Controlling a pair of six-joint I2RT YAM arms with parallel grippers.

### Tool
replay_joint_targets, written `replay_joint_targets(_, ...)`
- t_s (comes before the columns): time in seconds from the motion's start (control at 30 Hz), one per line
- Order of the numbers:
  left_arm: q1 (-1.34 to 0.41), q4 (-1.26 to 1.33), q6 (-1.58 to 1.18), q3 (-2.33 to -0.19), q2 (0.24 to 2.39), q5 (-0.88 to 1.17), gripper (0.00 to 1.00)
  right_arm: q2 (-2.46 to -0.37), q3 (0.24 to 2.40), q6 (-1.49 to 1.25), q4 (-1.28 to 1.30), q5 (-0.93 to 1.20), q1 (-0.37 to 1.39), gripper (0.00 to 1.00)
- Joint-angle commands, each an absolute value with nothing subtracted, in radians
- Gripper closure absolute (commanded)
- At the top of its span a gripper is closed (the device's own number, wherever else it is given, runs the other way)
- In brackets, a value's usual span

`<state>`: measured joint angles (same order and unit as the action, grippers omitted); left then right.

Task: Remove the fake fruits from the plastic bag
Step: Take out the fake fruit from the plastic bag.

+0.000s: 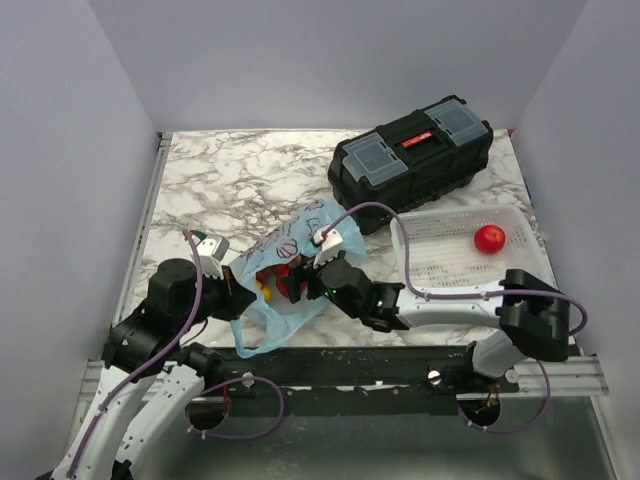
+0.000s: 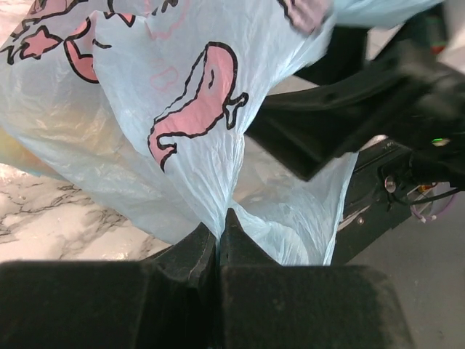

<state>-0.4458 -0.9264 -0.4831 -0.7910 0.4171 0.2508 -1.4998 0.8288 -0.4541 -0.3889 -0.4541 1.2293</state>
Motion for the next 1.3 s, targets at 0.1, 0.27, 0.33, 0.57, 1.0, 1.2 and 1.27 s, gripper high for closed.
replay_joint_targets(0.1,-0.512,-0.968,-0.493,-0.796,0.401,0.214,1.00,-1.682,0.974,-0.426,-0.232,-0.557,1.234,0.11)
replay_joint_targets(0.27,-0.531,-0.984,-0.541,-0.798,0.407,0.139,1.00,-1.761,1.022,-0.417,-0.210,-0.582,1.234,0.09)
replay_joint_targets(0.33,-0.532,-0.991,-0.570,-0.797,0.407,0.096,1.00,-1.793,1.030,-0.404,-0.224,-0.594,1.234,0.07)
replay_joint_targets(0.57,-0.542,-0.992,-0.607,-0.794,0.514,0.062,1.00,-1.883,1.063,-0.359,-0.268,-0.606,1.233,0.08)
replay_joint_targets(1.0,-0.601,-0.969,-0.594,-0.789,0.610,0.010,1.00,-1.870,1.053,-0.335,-0.285,-0.564,1.235,0.51)
replay_joint_targets(1.2,-0.602,-0.968,-0.592,-0.787,0.620,0.008,1.00,-1.796,1.016,-0.340,-0.280,-0.513,1.235,0.79)
replay_joint_targets(1.27,-0.603,-0.968,-0.594,-0.788,0.625,0.008,1.00,-1.748,0.995,-0.344,-0.276,-0.486,1.234,0.86)
